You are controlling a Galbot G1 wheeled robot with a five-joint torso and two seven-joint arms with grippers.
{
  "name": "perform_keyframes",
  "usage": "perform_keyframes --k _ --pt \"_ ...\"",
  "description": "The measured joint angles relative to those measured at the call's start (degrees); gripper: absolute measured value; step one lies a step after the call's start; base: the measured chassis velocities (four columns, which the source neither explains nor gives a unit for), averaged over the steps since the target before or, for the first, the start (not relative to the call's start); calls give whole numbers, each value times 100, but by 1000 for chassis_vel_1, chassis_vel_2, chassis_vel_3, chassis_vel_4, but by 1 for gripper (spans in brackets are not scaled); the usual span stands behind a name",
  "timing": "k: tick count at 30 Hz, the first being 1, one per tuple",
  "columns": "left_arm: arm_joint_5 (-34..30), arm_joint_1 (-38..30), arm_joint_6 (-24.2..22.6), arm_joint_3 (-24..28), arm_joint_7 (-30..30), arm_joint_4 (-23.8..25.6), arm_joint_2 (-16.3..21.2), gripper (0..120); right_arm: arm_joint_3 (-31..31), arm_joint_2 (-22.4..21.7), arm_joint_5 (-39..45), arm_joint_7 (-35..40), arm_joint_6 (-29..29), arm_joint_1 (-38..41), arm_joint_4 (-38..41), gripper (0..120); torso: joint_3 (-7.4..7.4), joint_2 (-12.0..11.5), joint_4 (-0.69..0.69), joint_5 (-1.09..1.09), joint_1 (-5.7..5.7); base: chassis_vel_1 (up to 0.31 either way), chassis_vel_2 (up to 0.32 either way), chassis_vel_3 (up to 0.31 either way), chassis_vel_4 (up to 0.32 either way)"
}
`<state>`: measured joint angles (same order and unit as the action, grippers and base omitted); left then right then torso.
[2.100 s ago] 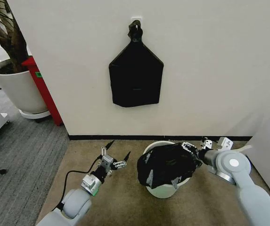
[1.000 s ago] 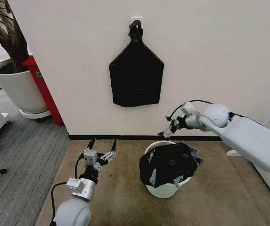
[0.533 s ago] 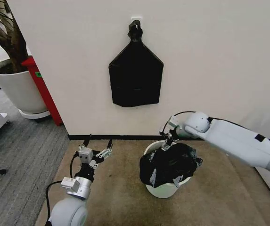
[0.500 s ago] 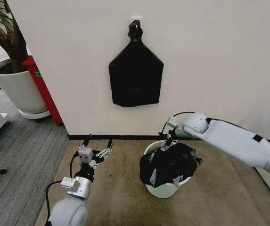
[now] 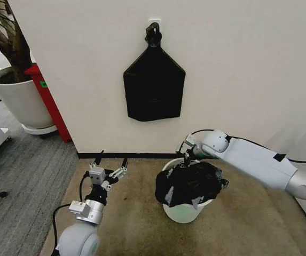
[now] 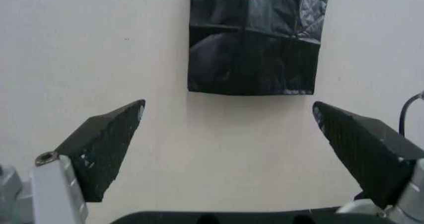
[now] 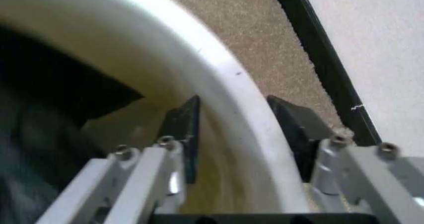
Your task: Place the garbage bag over the trash bin.
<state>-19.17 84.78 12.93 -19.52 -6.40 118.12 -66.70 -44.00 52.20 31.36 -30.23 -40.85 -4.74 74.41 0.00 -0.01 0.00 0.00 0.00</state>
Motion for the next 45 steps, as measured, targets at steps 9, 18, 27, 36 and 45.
perform_keyframes --k 9,18,27,36,45 --pt "77 46 81 0 -9 -13 -52 100 159 -133 866 974 -108 -95 177 8 0 0 1 1 0 0 0 0 0" --pt "217 49 150 3 14 -79 -150 100 1498 -761 3963 4983 -113 -1245 1298 0 -1 0 -2 1 0 0 0 0 0" --pt "301 -19 149 112 12 -150 -204 100 3290 -78 6955 9001 570 -2675 2337 0 -1 0 1 -1 0 0 0 0 0" --pt "331 6 249 70 -2 -192 -202 100 3783 511 6503 10212 1576 -3366 2826 0 0 0 1 -2 0 0 0 0 0" --pt "370 10 259 82 2 -203 -241 100 3979 720 5916 9770 1638 -3957 2826 0 -1 0 0 0 0 0 0 0 0"
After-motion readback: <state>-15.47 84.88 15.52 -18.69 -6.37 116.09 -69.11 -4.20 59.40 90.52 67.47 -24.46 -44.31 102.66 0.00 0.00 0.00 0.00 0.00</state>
